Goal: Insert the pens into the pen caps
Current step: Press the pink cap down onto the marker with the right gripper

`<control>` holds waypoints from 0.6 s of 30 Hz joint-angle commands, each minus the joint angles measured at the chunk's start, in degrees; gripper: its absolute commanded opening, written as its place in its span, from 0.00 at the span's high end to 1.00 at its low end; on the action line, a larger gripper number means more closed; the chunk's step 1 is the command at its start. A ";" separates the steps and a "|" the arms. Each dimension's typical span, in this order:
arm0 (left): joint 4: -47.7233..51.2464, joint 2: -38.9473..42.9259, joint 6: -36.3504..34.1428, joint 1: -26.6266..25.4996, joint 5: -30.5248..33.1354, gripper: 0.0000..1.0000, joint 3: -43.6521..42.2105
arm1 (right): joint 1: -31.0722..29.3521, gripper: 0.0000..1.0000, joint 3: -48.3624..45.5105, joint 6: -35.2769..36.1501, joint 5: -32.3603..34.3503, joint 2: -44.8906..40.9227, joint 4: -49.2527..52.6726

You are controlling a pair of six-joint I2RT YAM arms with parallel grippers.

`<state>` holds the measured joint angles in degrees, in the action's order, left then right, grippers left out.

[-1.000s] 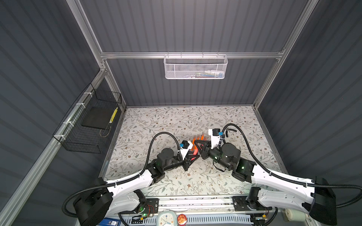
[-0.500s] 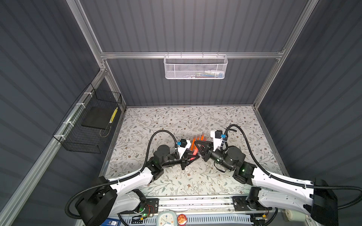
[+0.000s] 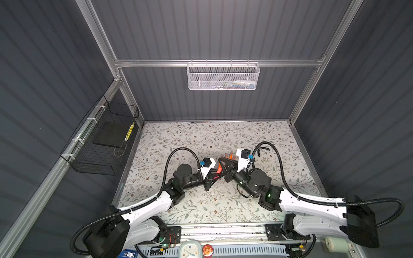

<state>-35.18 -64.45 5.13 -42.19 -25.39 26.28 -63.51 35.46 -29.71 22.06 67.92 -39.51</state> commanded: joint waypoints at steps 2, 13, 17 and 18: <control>-9.05 2.45 1.66 1.68 24.28 1.00 4.21 | -7.52 1.00 -1.37 -7.15 -5.23 5.38 8.38; -6.37 2.28 2.76 1.59 35.84 1.00 4.96 | -9.03 1.00 5.14 -12.86 -1.82 10.30 17.62; -7.43 2.14 3.82 1.59 39.25 1.00 4.65 | -9.00 1.00 6.04 -15.72 -2.46 12.31 18.59; -7.33 1.94 4.08 1.67 38.57 1.00 4.90 | -8.98 1.00 5.42 -15.45 -3.62 12.50 16.58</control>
<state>-28.29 -63.11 3.11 -44.18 -7.49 26.28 -65.47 43.90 -39.90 33.69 78.37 -33.30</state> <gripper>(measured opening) 0.170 0.154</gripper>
